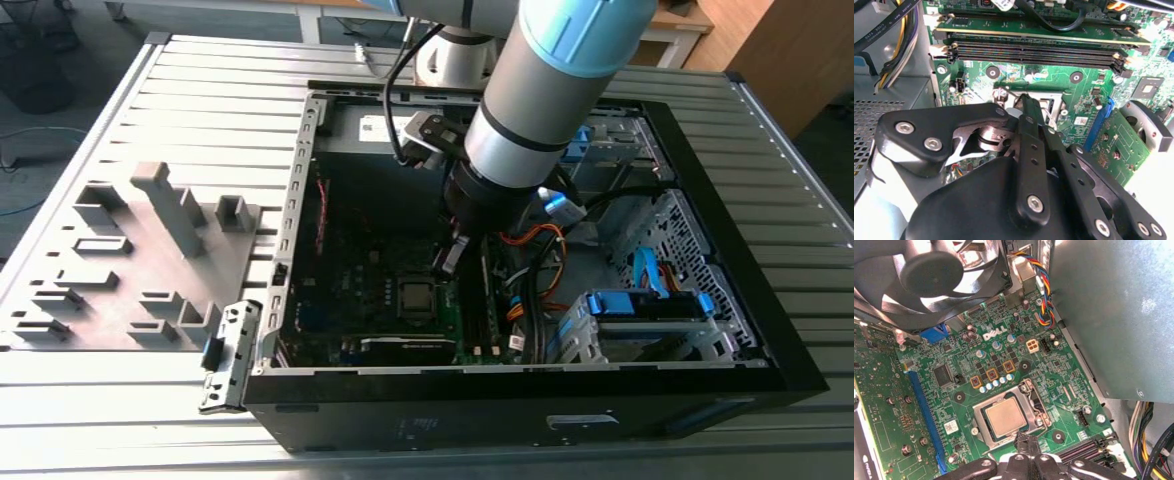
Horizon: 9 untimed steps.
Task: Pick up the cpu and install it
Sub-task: 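Install the first cpu locking lever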
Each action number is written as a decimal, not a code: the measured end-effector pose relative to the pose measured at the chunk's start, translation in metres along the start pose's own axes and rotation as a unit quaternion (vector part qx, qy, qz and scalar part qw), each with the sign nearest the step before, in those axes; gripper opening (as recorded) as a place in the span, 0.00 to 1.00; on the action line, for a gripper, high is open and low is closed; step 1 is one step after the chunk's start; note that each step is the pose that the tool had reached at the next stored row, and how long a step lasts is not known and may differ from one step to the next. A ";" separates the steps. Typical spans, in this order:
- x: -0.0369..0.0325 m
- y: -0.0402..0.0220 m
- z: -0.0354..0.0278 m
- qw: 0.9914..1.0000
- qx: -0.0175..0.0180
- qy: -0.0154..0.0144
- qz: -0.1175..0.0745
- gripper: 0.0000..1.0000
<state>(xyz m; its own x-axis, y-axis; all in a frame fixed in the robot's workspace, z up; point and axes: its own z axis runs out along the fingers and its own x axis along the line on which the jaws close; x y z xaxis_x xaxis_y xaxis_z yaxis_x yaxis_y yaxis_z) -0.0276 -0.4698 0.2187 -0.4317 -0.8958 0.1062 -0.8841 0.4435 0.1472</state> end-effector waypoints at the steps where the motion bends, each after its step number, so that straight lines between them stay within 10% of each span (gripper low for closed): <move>1: 0.0000 0.0000 0.0000 1.000 0.000 0.000 0.000 0.11; 9: 0.0000 0.0000 0.0000 1.000 0.000 0.000 0.000 0.11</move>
<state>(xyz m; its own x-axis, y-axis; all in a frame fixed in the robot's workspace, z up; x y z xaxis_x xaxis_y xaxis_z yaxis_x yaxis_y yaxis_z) -0.0276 -0.4697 0.2186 -0.4317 -0.8957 0.1063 -0.8841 0.4435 0.1471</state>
